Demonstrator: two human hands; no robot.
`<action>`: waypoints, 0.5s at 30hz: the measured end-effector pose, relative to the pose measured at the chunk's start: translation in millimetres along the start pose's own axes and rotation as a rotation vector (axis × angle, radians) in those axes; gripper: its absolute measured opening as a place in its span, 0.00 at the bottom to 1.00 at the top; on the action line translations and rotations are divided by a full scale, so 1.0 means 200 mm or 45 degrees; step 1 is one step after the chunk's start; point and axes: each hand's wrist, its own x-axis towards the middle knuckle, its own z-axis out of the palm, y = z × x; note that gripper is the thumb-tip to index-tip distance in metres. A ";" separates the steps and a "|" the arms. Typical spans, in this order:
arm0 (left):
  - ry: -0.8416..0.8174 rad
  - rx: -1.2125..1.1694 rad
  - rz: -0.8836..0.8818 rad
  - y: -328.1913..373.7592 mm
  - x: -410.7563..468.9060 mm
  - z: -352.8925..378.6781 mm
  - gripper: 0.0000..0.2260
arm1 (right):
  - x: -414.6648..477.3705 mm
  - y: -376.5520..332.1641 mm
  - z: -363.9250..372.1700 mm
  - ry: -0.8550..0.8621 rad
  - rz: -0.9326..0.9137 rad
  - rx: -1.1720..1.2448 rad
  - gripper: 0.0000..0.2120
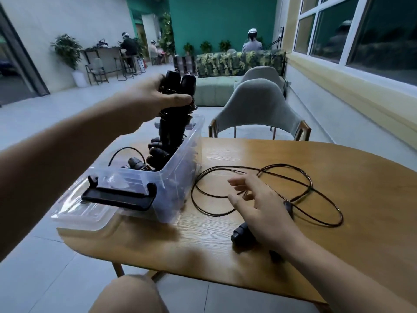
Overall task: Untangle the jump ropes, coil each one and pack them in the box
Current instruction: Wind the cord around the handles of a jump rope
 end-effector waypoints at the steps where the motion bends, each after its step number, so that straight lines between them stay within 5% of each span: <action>1: -0.028 0.046 -0.019 -0.01 0.02 -0.04 0.23 | 0.01 0.00 0.01 -0.003 -0.006 0.001 0.12; 7: -0.230 0.845 -0.075 -0.12 0.09 -0.17 0.18 | 0.04 0.01 0.06 -0.044 -0.025 -0.002 0.12; 15: -0.636 1.308 0.062 -0.39 0.20 -0.07 0.24 | 0.06 0.03 0.09 -0.088 -0.011 -0.006 0.13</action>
